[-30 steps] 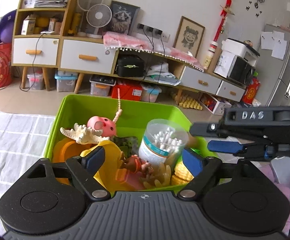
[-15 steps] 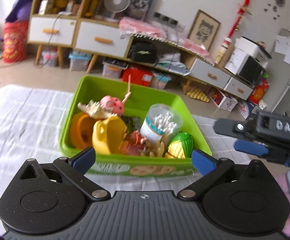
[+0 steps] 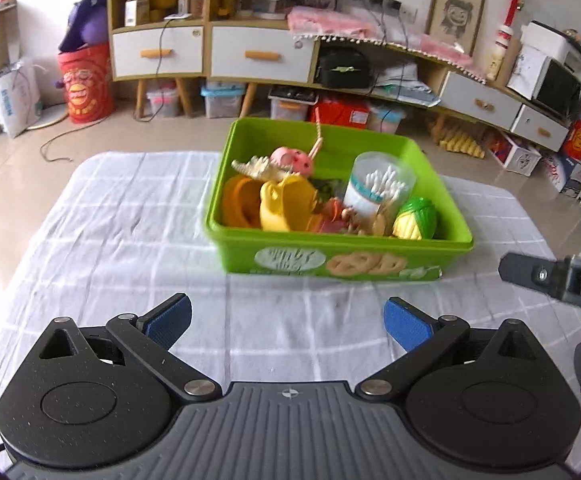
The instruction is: Organize rigid objects
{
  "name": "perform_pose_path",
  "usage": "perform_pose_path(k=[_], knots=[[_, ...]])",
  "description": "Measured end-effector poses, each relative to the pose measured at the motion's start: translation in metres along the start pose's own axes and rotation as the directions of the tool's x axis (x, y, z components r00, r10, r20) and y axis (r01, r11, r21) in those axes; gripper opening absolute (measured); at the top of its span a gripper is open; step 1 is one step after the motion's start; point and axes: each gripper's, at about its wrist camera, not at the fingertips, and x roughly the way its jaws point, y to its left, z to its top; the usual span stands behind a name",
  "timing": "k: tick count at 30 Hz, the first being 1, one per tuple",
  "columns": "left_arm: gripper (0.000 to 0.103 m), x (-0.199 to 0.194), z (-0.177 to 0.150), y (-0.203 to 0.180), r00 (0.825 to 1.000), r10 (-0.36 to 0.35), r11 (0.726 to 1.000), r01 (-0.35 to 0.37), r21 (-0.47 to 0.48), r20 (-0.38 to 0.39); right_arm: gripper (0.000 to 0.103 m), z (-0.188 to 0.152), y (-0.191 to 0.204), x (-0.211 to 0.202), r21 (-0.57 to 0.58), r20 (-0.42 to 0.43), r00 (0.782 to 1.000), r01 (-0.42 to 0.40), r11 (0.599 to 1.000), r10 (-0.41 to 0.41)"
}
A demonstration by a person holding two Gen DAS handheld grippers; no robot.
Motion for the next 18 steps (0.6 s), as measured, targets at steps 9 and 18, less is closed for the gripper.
perform_pose_path(k=[9, 18], knots=[[0.101, 0.003, -0.007, -0.008, 0.997, 0.067, 0.997, -0.066, 0.03, -0.027, 0.064, -0.01, 0.003, 0.009, -0.057, -0.039, 0.998, 0.053, 0.997, -0.055], [0.101, 0.005, -0.009, -0.007, 0.996, 0.078, 0.997, -0.077, 0.03, -0.051, 0.066, -0.016, 0.008, 0.013, -0.104, -0.053, 0.995, 0.079, 0.991, -0.085]])
